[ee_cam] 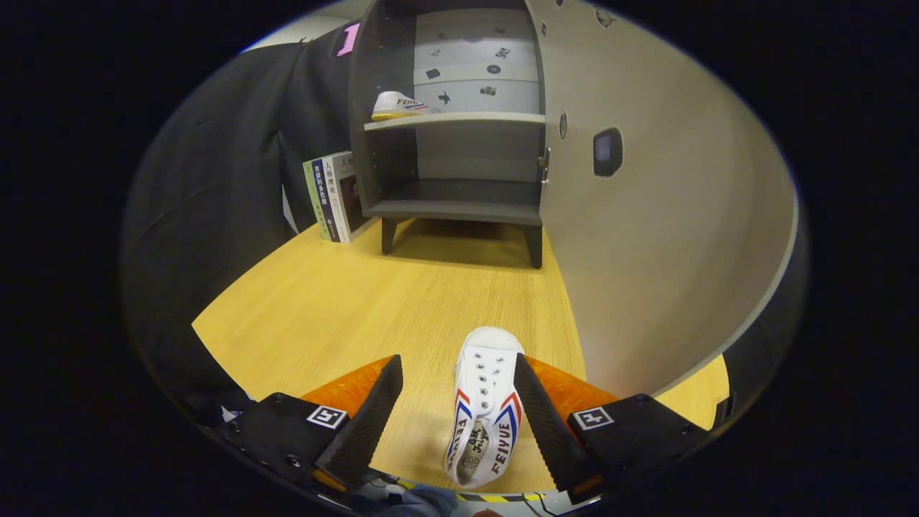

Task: Open the shoe cabinet door, grab the shoes and put them into the shoe cabinet, then close the shoe cabinet door.

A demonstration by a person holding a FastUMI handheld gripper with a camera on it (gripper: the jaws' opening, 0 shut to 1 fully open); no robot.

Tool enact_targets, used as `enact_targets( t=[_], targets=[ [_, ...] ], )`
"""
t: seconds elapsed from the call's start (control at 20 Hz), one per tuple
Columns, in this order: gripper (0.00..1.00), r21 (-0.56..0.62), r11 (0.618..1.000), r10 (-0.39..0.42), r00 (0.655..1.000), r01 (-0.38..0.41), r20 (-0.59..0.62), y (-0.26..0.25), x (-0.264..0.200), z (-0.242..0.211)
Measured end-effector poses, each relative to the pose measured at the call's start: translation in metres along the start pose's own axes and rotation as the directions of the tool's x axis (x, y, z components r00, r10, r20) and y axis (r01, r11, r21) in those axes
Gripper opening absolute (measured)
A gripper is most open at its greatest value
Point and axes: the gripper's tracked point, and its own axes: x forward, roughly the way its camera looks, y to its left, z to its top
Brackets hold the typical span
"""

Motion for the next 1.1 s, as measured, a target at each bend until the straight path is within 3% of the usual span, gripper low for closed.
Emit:
enact_targets(
  t=[0.65,0.95,1.0,1.1],
  targets=[
    [0.98,-0.048,0.999,-0.026,0.975,0.016,-0.220,0.002,0.046,-0.057],
    [0.74,-0.094,0.994,-0.071,0.958,0.047,-0.276,-0.006,0.054,-0.069],
    [0.63,-0.102,0.993,-0.087,0.956,0.061,-0.279,-0.010,0.055,-0.070],
    [0.53,-0.097,0.993,-0.088,0.955,0.062,-0.284,-0.009,0.055,-0.070]
  ],
)
